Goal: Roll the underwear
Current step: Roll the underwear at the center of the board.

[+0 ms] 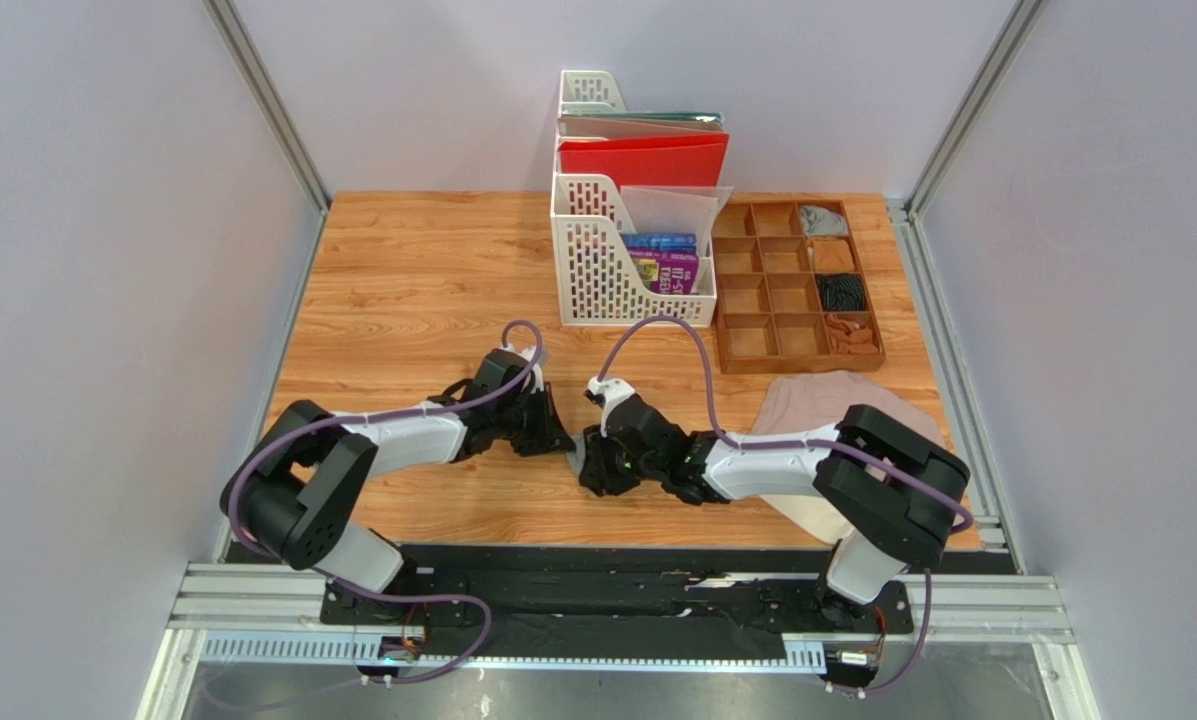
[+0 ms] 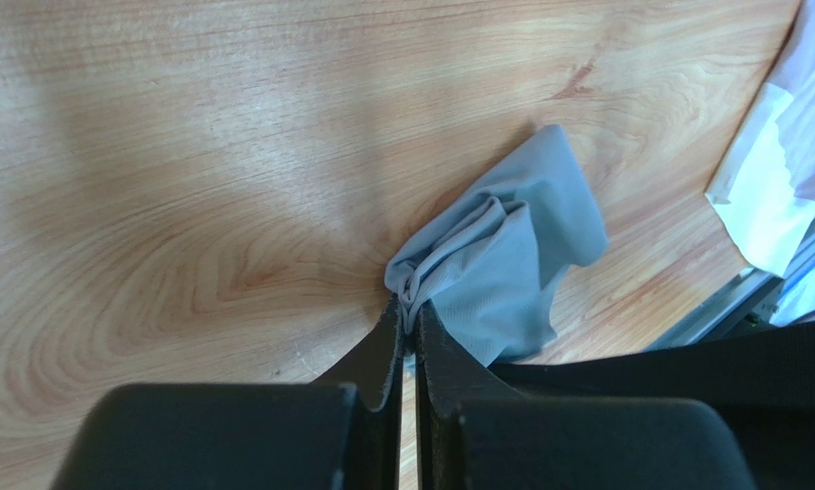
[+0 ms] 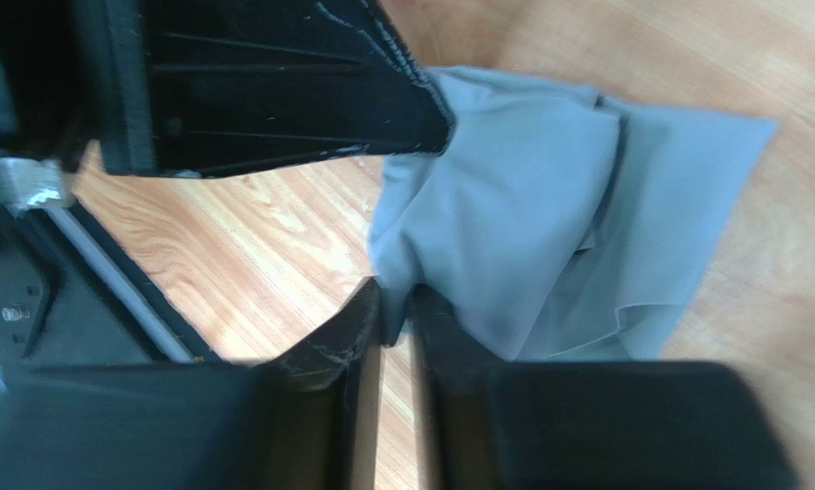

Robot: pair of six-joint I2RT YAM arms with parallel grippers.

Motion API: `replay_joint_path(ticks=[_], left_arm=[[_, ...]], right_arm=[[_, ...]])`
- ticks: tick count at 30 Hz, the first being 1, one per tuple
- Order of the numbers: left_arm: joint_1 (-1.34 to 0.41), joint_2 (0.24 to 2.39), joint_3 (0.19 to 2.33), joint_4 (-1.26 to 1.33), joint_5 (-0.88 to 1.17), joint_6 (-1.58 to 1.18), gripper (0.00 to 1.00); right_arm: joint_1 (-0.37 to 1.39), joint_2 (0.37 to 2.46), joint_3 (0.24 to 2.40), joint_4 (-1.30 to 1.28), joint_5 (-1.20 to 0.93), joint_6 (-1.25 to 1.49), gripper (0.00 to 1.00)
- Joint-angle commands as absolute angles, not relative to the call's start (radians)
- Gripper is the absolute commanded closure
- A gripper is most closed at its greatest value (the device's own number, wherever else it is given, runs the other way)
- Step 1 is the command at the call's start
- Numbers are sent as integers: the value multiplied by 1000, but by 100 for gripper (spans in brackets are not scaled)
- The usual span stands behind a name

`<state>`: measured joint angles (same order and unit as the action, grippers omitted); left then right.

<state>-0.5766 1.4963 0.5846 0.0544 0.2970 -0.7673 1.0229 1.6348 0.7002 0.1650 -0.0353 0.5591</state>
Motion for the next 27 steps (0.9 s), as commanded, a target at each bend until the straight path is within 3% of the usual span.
replay_joint_path(ticks=[1, 5, 10, 11, 16, 27], left_arm=[[-583, 1522, 598, 72, 267, -743, 100], [-583, 1494, 607, 40, 244, -716, 100], [-583, 1488, 629, 14, 252, -692, 100], [-583, 1488, 633, 8, 252, -684, 100], [-583, 1485, 638, 5, 255, -681, 100], [-584, 1465, 652, -37, 250, -672, 100]], right_arm=[[1009, 1608, 718, 115, -52, 548, 59], [970, 1469, 719, 34, -34, 514, 42], [878, 1390, 718, -55, -40, 469, 33], [839, 1385, 715, -57, -52, 462, 26], [740, 1436, 716, -34, -123, 452, 26], [732, 1563, 675, 172, -264, 575, 26]])
